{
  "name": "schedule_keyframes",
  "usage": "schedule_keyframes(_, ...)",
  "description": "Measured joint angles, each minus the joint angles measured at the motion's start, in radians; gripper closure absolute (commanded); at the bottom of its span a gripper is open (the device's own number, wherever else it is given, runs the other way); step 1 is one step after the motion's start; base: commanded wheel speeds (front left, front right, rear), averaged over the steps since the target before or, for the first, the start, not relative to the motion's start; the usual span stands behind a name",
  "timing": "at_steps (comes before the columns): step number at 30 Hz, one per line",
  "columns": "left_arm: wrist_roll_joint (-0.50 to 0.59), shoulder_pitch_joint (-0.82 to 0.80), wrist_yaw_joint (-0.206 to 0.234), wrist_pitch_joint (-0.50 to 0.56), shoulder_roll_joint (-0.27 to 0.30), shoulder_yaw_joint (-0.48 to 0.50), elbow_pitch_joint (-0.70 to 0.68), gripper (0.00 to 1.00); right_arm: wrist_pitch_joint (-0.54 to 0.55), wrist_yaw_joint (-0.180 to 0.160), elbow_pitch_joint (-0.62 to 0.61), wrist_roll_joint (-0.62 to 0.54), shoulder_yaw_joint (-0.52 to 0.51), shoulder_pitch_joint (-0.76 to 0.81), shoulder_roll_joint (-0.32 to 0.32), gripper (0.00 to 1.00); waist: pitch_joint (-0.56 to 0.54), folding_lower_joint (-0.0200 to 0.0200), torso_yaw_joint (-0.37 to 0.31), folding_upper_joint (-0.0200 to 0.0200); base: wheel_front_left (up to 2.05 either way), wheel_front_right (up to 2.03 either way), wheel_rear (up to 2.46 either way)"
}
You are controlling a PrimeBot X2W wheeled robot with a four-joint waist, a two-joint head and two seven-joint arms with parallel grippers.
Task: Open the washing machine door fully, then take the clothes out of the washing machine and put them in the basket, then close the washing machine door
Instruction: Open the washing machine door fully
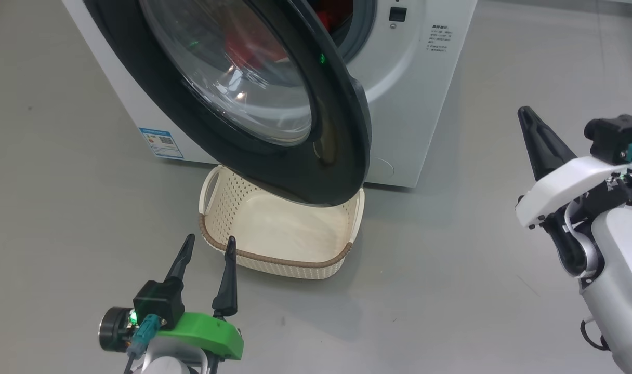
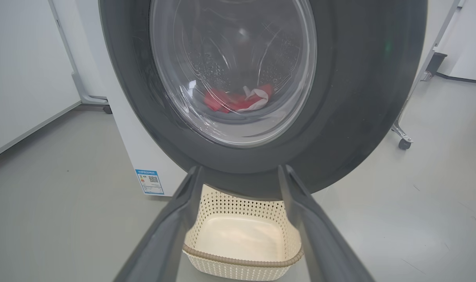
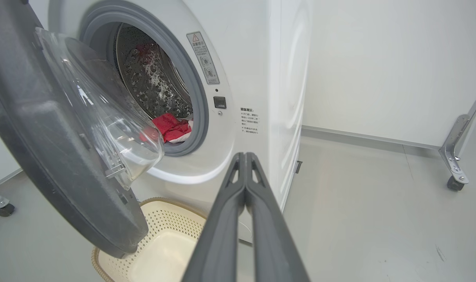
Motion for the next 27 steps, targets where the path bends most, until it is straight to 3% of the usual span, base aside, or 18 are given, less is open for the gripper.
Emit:
schedule_keyframes(11,0.011,0.031,0.0,0.0,0.001,0.023,0.0,0.0,-0.136,-0.126,-0.049,-0.016,-0.033,0.238,0.051,1.0,-0.035,-0.0001,-0.049,0.0,0.0,0.0,0.0)
schedule_keyframes(16,0.015,0.034,0.0,0.0,0.001,0.012,0.0,0.0,-0.165,-0.158,-0.07,0.012,-0.059,0.312,0.072,1.0,-0.042,0.0,-0.056,0.0,0.0,0.0,0.0)
schedule_keyframes(21,0.018,0.035,0.0,0.0,0.001,0.016,0.0,0.0,-0.186,-0.167,-0.106,0.019,-0.065,0.369,0.086,1.0,-0.047,0.0,-0.059,0.0,0.0,0.0,0.0)
schedule_keyframes(22,0.018,0.036,0.0,0.0,0.001,0.019,0.0,0.0,-0.192,-0.167,-0.112,0.015,-0.066,0.375,0.086,0.73,-0.048,0.0,-0.059,0.0,0.0,0.0,0.0)
schedule_keyframes(23,0.018,0.038,0.0,0.0,0.001,0.021,0.0,0.0,-0.196,-0.167,-0.12,0.012,-0.068,0.382,0.086,0.21,-0.049,0.0,-0.06,0.0,0.0,0.0,0.0)
schedule_keyframes(24,0.018,0.04,0.0,0.0,0.001,0.022,0.0,0.0,-0.2,-0.167,-0.126,0.006,-0.069,0.388,0.086,0.0,-0.05,0.0,-0.061,0.0,0.0,0.0,0.0)
schedule_keyframes(27,0.018,0.044,0.0,0.0,0.001,0.028,0.001,0.0,-0.201,-0.168,-0.145,-0.002,-0.07,0.405,0.086,0.0,-0.053,0.0,-0.064,0.0,0.0,0.0,0.0)
